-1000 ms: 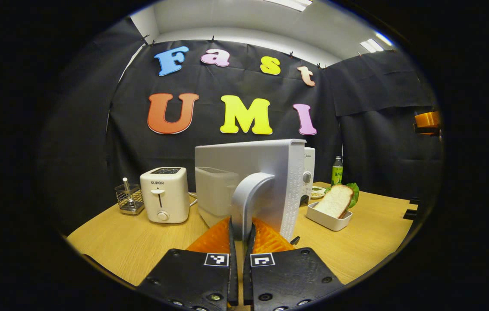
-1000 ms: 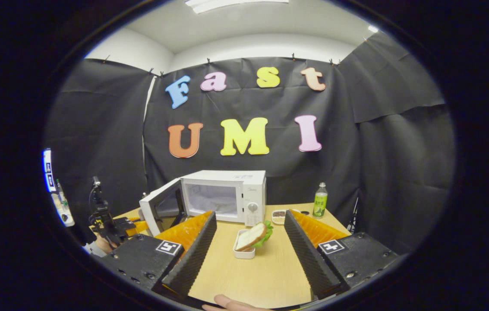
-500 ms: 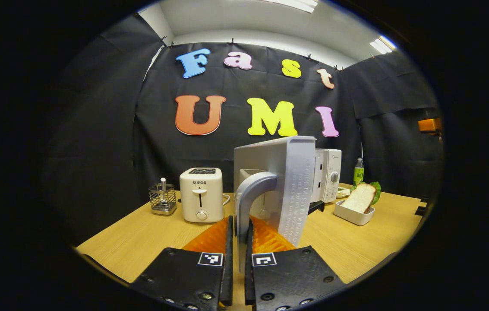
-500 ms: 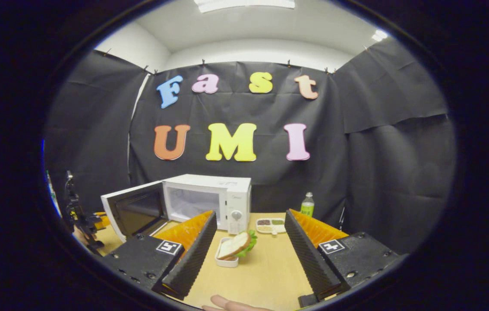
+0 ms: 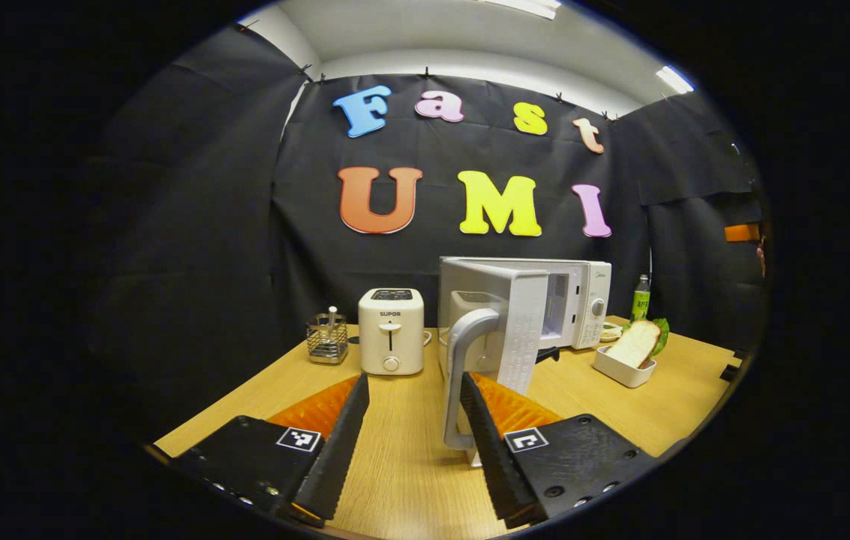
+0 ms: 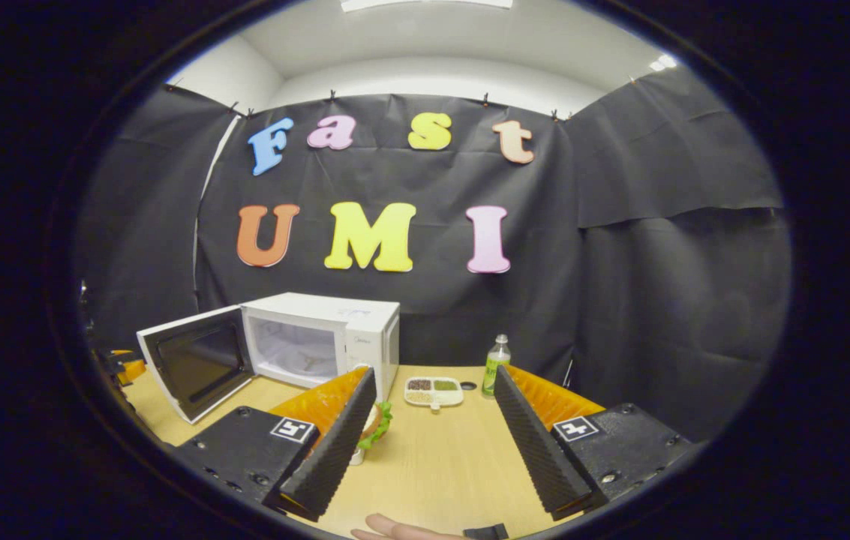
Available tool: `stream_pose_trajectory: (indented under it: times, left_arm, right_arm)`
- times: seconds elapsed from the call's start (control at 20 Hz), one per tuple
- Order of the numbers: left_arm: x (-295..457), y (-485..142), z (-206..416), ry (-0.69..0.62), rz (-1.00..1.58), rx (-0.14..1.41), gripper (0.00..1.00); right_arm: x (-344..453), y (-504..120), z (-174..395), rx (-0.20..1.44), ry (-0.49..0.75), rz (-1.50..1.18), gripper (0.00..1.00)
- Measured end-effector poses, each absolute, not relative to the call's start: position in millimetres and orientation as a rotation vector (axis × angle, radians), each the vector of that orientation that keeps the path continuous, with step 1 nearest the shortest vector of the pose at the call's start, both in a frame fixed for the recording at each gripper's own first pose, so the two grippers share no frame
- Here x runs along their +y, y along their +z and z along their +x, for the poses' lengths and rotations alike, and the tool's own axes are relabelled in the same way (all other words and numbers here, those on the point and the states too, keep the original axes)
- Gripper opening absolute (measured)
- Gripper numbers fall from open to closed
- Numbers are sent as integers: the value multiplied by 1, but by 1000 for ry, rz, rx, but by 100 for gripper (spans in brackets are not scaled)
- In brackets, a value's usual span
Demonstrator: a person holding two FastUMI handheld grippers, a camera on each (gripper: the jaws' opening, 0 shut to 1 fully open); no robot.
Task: Open the microwave oven with the left hand, put the food in, and close the microwave oven.
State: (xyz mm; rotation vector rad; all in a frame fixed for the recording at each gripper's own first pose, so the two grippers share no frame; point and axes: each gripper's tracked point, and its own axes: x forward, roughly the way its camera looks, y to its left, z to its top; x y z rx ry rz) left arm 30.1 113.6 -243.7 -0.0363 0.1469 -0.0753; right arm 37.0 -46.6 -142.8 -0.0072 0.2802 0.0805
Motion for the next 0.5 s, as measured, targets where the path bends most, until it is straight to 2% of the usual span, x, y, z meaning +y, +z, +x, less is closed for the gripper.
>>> stream_pose_trajectory:
  times: [0.05, 0.1, 0.15, 0.2, 0.25, 0.3, 0.35, 0.4, 0.45, 0.5]
  left_arm:
    - [118, -236, 24, -37, -37, 148, 66]
    - [122, -228, 19, -6, -31, 154, 82]
    - [125, -217, 13, 30, -19, 151, 86]
    - [125, -204, 7, 51, -11, 145, 88]
    - [120, -191, 2, 58, -12, 139, 73]
    - [115, -179, -3, 66, -22, 135, 88]
    - [111, -167, -8, 69, -36, 126, 89]
    - [105, -154, -10, 72, -54, 118, 90]
    - [98, -142, -13, 69, -75, 109, 85]
    - [91, -130, -15, 64, -89, 100, 87]
  right_arm:
    - [-45, -152, 47, 322, 106, -6, 100]
    - [-39, -160, 56, 367, 142, -1, 93]
    - [-33, -168, 65, 411, 176, 3, 93]
    - [-27, -178, 74, 458, 209, 6, 93]
    - [-22, -188, 83, 500, 244, 12, 93]
    - [-14, -199, 91, 557, 287, 14, 93]
    - [-10, -208, 101, 608, 310, 34, 93]
    - [-3, -219, 110, 673, 338, 74, 100]
    - [7, -226, 116, 727, 378, 118, 100]
    - [17, -237, 124, 797, 418, 163, 100]
